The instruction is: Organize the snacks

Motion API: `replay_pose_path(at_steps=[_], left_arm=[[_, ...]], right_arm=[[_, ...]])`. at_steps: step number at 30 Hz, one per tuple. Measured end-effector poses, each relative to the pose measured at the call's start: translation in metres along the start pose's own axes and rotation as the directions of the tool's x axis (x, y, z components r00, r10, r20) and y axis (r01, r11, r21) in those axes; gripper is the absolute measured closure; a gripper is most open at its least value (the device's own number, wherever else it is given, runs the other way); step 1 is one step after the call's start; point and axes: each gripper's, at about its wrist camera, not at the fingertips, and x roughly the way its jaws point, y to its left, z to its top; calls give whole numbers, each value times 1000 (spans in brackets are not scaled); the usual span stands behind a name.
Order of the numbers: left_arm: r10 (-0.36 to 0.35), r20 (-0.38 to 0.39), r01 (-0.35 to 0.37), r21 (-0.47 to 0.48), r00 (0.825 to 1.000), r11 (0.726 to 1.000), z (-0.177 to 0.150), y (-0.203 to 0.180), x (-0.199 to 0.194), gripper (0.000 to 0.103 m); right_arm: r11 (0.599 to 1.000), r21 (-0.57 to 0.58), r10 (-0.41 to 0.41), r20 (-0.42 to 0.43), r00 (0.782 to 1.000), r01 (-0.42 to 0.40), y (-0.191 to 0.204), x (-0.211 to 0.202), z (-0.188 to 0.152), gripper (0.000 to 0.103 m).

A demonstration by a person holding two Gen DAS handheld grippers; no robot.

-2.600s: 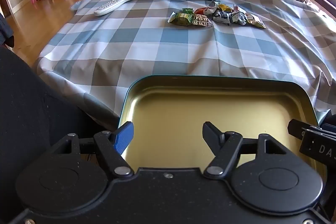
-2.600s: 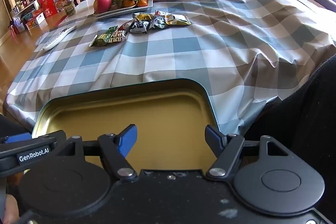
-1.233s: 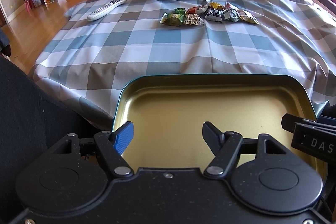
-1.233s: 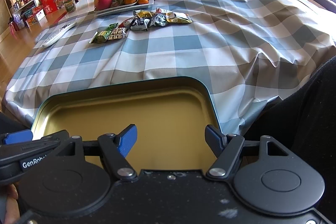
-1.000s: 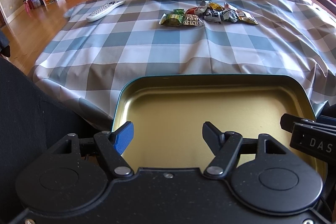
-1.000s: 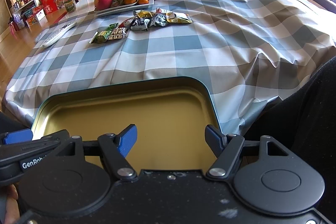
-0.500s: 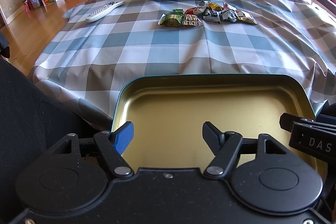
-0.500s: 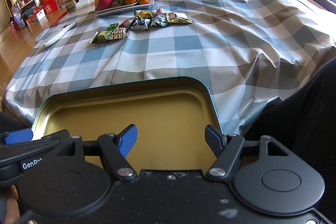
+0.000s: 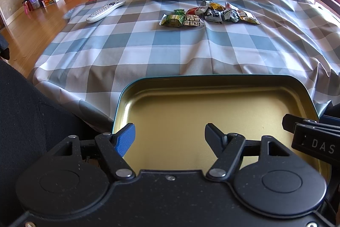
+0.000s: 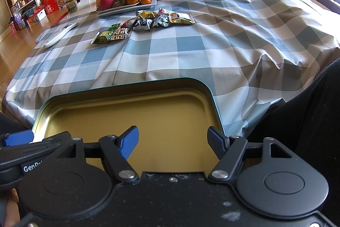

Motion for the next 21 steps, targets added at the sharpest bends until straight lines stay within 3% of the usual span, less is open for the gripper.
replay_pose_path(at_steps=[21], left_arm=[[-3, -17, 3, 22, 1000, 1000, -1, -3, 1, 29]], right_arm=[[1000, -2, -2, -5, 1000, 2, 3, 0, -2, 29]])
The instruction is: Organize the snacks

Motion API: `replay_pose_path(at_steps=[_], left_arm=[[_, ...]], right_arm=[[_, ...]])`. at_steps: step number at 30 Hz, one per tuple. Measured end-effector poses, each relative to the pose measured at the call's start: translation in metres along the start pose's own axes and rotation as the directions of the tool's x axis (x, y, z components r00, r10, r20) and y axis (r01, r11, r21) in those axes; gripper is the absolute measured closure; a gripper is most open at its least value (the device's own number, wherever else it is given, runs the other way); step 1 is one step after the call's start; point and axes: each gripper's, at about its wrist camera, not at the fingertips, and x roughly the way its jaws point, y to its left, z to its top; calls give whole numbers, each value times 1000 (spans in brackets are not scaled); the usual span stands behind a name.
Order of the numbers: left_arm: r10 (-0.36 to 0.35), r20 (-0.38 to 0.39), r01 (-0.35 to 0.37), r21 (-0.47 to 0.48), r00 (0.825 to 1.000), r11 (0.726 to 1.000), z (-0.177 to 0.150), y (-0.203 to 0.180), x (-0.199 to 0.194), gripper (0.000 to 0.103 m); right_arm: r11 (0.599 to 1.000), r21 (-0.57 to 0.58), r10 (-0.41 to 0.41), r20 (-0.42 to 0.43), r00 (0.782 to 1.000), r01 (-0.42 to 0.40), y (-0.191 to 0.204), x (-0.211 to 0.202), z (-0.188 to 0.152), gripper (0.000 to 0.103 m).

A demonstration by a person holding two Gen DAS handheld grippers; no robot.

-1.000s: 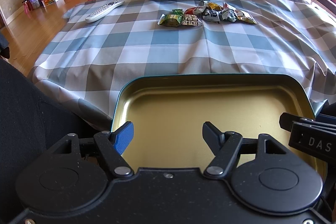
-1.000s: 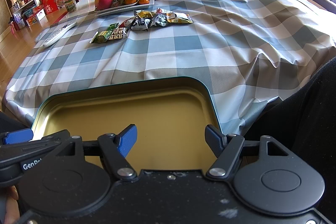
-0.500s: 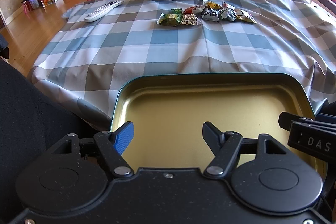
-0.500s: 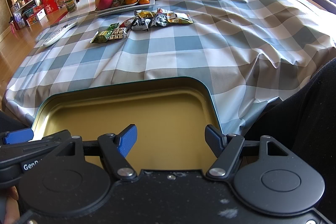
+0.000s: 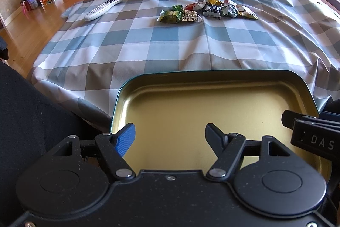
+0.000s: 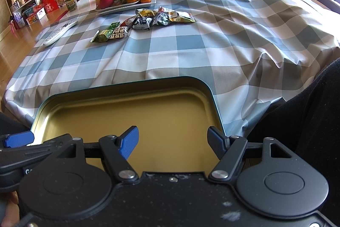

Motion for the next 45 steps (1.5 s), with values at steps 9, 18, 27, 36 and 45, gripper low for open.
replay_pose_path(at_steps=[9, 18, 27, 36, 45], left_arm=[[18, -2, -18, 37, 1000, 999, -3, -7, -1, 29], [-43, -114, 47, 30, 993, 998, -3, -5, 9, 29], [-54, -187, 66, 59, 981, 996, -7, -11, 14, 29], [-86, -264, 94, 20, 961, 995, -5, -7, 21, 30], [-170, -445, 177, -28, 879, 984, 18, 5, 27, 30]], right_arm=[[1000, -7, -1, -10, 1000, 1, -1, 0, 0, 29], [1000, -19, -8, -31, 999, 7, 0, 2, 1, 29], [1000, -26, -8, -71, 997, 7, 2, 6, 0, 29], [1000, -13, -2, -110, 994, 0, 2, 10, 0, 29], [998, 21, 68, -275, 959, -65, -3, 25, 8, 29]])
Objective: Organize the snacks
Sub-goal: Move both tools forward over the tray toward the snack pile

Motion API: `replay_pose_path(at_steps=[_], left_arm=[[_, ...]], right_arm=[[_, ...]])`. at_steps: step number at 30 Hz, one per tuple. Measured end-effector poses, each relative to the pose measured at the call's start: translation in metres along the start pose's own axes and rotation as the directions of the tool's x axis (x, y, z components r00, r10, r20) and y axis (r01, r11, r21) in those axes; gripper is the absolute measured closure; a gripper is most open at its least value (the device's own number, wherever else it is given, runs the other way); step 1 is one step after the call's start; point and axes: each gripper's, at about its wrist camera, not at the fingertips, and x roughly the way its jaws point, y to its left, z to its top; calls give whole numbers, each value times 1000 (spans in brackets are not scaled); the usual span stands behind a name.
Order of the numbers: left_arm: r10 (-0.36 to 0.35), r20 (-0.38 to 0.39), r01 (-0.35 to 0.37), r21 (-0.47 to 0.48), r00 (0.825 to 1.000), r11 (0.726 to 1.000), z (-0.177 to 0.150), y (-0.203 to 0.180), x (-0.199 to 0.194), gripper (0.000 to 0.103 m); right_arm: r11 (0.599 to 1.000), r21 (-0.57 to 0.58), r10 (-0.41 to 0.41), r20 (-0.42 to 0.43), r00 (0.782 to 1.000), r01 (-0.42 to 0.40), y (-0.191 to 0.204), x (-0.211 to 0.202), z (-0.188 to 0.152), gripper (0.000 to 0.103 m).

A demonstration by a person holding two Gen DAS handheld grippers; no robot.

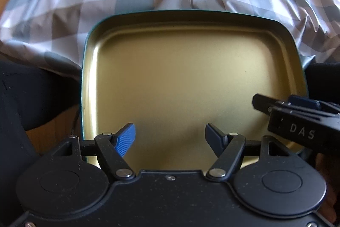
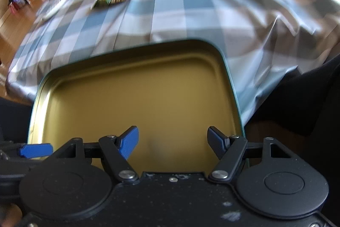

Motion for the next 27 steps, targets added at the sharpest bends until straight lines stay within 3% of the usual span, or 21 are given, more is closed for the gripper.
replay_pose_path(at_steps=[4, 11, 18, 27], left_arm=[[-38, -56, 39, 16, 998, 999, 21, 3, -10, 30], [-38, -12, 39, 29, 999, 999, 84, 11, -35, 30], [5, 70, -1, -61, 998, 998, 162, 31, -38, 30], [22, 130, 1, -177, 991, 984, 245, 47, -12, 33]], right_arm=[[999, -25, 27, -89, 996, -29, -3, 2, 16, 29], [995, -33, 84, -185, 979, -92, -7, -1, 72, 29], [997, 17, 82, -139, 987, -81, -18, 9, 152, 29], [994, 102, -29, -38, 999, 33, -36, 54, 254, 29]])
